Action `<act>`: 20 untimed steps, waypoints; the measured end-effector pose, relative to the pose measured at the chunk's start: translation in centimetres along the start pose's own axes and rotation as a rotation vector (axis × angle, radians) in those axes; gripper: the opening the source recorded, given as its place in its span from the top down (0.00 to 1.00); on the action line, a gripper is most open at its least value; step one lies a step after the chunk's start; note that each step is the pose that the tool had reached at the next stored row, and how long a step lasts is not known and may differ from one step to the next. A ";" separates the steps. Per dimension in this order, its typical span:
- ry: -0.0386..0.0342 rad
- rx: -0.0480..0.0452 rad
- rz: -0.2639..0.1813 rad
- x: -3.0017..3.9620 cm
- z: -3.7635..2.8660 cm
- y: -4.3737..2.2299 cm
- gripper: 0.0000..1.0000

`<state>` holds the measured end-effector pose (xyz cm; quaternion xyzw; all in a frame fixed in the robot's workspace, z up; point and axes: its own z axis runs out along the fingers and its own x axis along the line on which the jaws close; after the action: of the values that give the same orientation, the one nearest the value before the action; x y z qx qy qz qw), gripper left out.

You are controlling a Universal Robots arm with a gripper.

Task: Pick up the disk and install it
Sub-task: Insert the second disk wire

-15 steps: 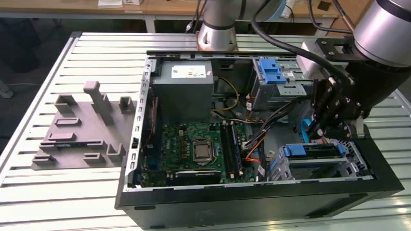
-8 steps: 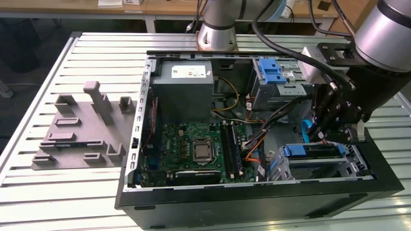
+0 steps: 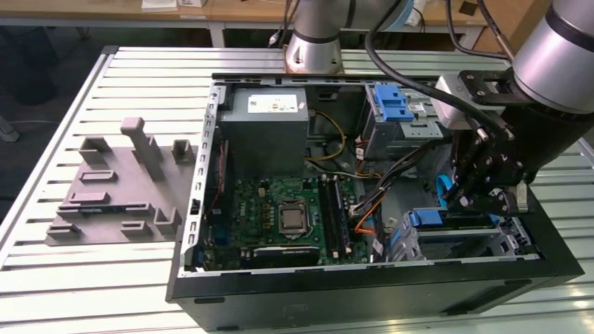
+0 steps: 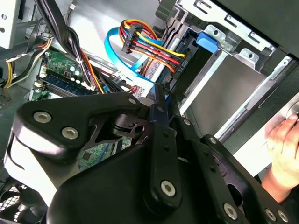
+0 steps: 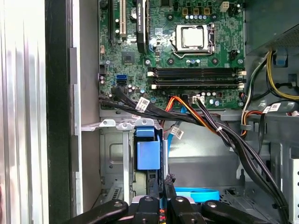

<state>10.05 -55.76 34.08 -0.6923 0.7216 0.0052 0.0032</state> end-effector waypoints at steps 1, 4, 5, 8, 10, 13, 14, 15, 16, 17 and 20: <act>0.0001 0.0000 0.000 0.00 0.00 0.00 0.84; 0.0000 0.0000 0.000 0.01 0.01 0.00 0.84; -0.0002 0.0000 0.000 0.05 0.03 0.00 0.84; 0.0001 0.0000 0.000 0.25 0.11 -0.01 0.84; -0.0001 0.0000 0.000 0.26 0.19 -0.04 0.84; 0.0000 0.0000 0.000 0.26 0.30 -0.18 0.84; 0.0000 0.0000 0.000 0.26 0.33 -0.23 0.84; 0.0000 0.0000 0.000 0.26 0.35 -0.24 0.84; 0.0002 0.0000 0.000 0.26 0.36 -0.24 0.84; 0.0001 0.0000 0.000 0.26 0.39 -0.26 0.84; -0.0003 0.0000 0.000 0.29 0.46 -0.33 0.84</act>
<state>10.37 -56.05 33.61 -0.6923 0.7216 0.0053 0.0033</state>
